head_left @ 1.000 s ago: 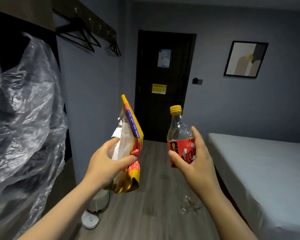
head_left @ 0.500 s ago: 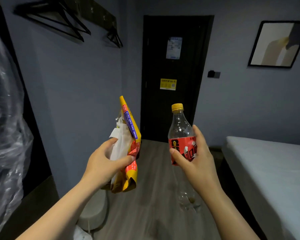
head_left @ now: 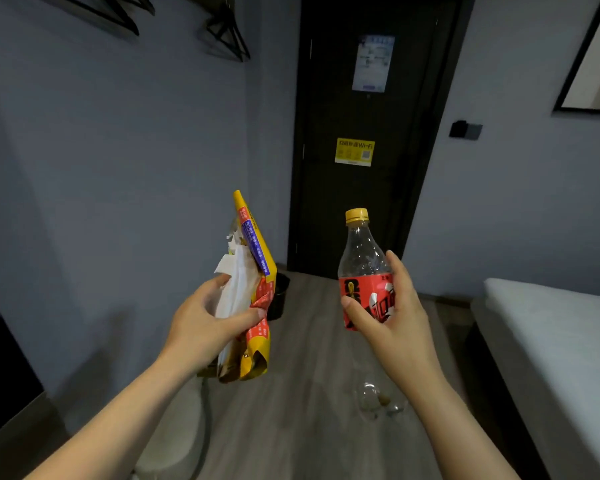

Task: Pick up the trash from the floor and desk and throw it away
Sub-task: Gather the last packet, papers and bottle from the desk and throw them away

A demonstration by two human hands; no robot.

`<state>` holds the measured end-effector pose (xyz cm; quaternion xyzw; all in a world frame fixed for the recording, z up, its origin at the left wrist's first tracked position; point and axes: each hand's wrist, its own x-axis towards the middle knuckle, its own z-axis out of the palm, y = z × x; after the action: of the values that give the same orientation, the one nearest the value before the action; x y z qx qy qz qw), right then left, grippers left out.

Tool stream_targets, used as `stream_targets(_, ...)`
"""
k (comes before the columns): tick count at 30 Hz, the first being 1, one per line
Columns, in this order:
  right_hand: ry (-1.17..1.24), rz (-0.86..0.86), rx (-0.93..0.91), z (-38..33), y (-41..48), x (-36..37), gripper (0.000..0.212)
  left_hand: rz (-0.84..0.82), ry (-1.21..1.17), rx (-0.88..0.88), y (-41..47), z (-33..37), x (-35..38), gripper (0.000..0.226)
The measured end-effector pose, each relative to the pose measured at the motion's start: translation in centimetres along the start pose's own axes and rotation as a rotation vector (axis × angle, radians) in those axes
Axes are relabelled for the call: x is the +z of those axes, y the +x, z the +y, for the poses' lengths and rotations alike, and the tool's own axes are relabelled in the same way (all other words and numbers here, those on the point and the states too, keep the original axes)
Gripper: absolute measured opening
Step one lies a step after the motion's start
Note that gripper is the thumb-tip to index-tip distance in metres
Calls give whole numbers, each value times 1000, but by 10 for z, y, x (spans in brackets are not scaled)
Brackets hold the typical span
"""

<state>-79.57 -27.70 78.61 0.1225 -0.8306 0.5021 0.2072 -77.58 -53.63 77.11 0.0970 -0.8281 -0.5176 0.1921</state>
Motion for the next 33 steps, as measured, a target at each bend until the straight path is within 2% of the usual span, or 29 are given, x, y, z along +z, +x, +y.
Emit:
stream_targets(4,-10,-11,19,17,63,42,91,-10,-35,-17,79,-18,3,80)
stream_targets(10,-6,-26,53,42,146,103,89,-14,-38,-49,187,-42,11,56)
stream_targets(17,19,-64,103,96,234,154,89,-57,-51,-116,281,-75,49,48)
stream_targets(22,65,-106,79,150,308,186,87,-26,-63,-151,356,-103,88,55)
stream_targets(25,93,-145,84,181,363,200,88,-8,-36,-184,401,-111,115,77)
stream_targets(33,155,-246,105,252,481,232,89,2,33,-266,498,-126,176,73)
